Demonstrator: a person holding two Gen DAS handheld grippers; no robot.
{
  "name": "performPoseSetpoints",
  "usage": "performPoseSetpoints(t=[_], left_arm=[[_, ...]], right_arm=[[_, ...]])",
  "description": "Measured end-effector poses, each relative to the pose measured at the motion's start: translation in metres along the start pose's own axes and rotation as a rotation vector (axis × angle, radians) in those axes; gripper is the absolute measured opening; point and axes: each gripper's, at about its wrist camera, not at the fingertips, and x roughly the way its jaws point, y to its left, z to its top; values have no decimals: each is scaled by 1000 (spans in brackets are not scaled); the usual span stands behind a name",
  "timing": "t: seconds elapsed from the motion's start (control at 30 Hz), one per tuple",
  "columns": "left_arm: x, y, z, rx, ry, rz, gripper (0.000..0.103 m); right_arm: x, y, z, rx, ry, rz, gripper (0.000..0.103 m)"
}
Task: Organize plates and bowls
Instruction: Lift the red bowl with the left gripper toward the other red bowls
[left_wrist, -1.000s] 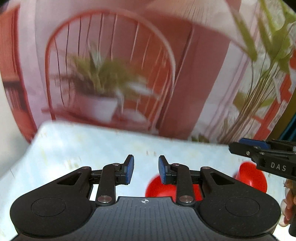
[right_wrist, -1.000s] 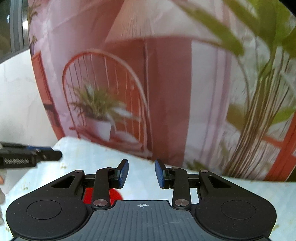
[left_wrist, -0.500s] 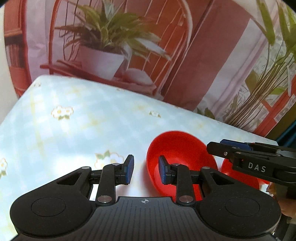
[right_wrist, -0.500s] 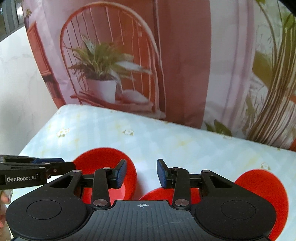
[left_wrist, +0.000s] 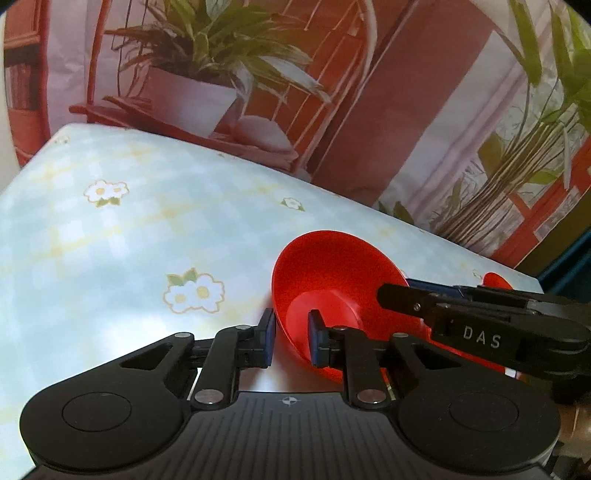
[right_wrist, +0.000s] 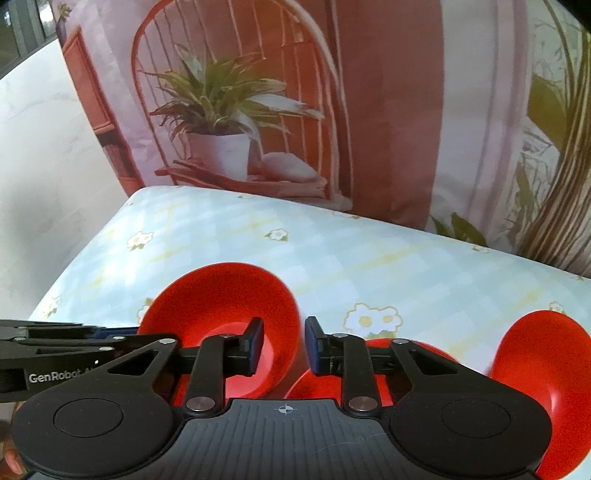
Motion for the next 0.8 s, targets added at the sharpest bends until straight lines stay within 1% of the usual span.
performPoseSetpoints(t=[0.2,0.3,0.4,0.53,0.63,0.8], left_arm=[[-18,-3,7,7,-53,8,20],[-31,-9,11,13,-88,8,20],[-43,-13,14,-2,-110,-8,20],[-56,-22,12,1,-137,-21,20],[-63,-31,8,13,-149,-24,20],[-70,-47,1,40,-156,-39,20]], right_arm=[[-13,1,-1,47,-50,21,18],[-25,1,3,75,-95,40,18],[-40,1,6,97,-143,57,18],[-62,2,6,89,-204,64,18],[-77,0,1,82,-236,63,18],[-96,-8,-13,109,-277,57,18]])
